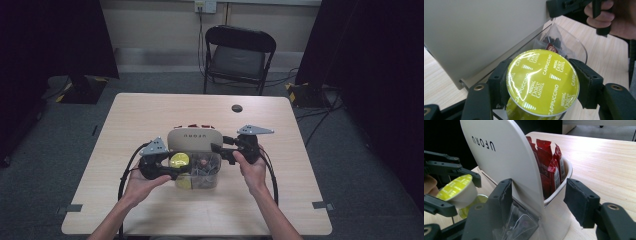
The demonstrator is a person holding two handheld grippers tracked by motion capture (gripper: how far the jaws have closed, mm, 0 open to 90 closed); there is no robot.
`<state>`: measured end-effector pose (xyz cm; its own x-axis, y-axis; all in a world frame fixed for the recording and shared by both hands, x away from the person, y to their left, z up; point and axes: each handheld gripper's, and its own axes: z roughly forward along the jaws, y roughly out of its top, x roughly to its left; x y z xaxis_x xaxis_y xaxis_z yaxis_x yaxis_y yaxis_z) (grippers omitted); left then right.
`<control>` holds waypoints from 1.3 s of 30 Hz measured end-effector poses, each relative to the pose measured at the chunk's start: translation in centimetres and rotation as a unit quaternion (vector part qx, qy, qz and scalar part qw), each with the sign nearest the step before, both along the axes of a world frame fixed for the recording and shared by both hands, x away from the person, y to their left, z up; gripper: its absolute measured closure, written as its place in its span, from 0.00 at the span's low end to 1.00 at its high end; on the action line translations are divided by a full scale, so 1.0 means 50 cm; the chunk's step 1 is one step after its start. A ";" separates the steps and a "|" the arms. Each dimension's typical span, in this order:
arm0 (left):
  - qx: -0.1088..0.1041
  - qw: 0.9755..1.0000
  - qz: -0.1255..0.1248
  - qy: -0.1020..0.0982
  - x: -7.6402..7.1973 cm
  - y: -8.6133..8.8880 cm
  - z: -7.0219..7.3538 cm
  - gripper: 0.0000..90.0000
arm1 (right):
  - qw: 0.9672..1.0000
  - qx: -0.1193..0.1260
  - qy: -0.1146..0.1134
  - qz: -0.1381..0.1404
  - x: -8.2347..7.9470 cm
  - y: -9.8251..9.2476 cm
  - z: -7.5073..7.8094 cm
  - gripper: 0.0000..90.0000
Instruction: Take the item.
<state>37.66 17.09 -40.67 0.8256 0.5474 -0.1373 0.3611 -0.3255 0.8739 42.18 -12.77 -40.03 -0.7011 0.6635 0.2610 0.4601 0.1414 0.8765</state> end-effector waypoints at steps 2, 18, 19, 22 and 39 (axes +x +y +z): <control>-0.003 1.000 0.001 -0.001 -0.002 0.003 0.005 0.42 | 1.000 -0.001 -0.001 -0.001 -0.001 0.001 0.000 0.43; -0.010 1.000 0.011 -0.023 -0.007 0.030 0.024 0.43 | 1.000 -0.002 0.000 0.002 0.001 0.003 -0.001 0.43; -0.010 1.000 0.011 -0.023 -0.007 0.030 0.024 0.43 | 1.000 -0.002 0.000 0.002 0.001 0.003 -0.001 0.43; -0.014 0.999 0.018 -0.023 -0.007 0.038 0.029 0.43 | 1.000 -0.001 -0.001 0.002 0.001 0.003 -0.001 0.43; -0.020 0.998 0.050 -0.027 -0.005 0.094 0.052 0.43 | 1.000 -0.001 0.001 0.004 0.004 0.005 0.001 0.41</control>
